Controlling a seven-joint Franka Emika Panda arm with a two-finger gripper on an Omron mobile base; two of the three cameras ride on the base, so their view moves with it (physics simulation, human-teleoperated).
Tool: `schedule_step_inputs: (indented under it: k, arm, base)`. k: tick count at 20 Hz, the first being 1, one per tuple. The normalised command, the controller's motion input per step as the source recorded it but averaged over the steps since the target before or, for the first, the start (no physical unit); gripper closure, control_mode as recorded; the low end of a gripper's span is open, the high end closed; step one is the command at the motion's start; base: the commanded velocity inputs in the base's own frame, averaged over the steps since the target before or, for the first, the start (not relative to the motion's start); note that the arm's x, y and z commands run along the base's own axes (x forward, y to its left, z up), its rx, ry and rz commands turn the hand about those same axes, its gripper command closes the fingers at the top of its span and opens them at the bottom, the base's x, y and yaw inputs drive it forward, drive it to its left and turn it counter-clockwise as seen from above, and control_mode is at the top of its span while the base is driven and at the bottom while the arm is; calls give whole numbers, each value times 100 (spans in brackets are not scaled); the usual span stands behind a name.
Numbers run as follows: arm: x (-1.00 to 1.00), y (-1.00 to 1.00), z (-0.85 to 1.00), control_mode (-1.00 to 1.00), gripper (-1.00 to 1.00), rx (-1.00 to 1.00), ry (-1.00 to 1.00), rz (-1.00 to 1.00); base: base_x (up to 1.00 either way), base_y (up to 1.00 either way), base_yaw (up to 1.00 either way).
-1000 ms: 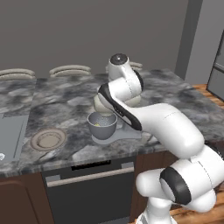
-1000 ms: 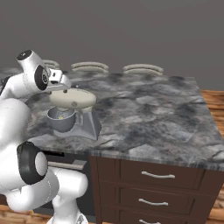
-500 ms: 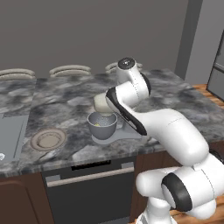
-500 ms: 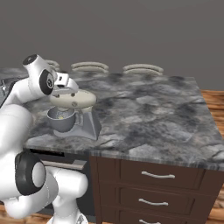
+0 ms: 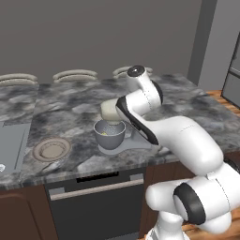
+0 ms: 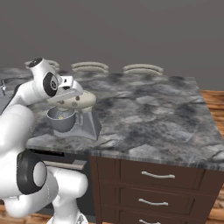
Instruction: Add butter and sugar cubes to the stand mixer bowl and then turn on the stand mixer to begin making frosting.
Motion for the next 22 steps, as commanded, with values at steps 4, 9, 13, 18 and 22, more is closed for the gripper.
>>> schedule_step_inputs:
  k: [4,9,13,18,22]
  arm:
    - [0,0,-27,-100,-100,-9,15,13]
    - [0,0,-19,-100,-100,-6,-2,8]
    - [0,0,-25,-100,-100,-7,-7,5]
    - [16,0,-30,-100,-100,-7,-1,4]
    - [36,1,-3,-100,-100,-5,-1,1]
  base:
    - [0,0,0]
    - [0,0,0]
    - [0,0,0]
    - [0,0,0]
    - [0,0,0]
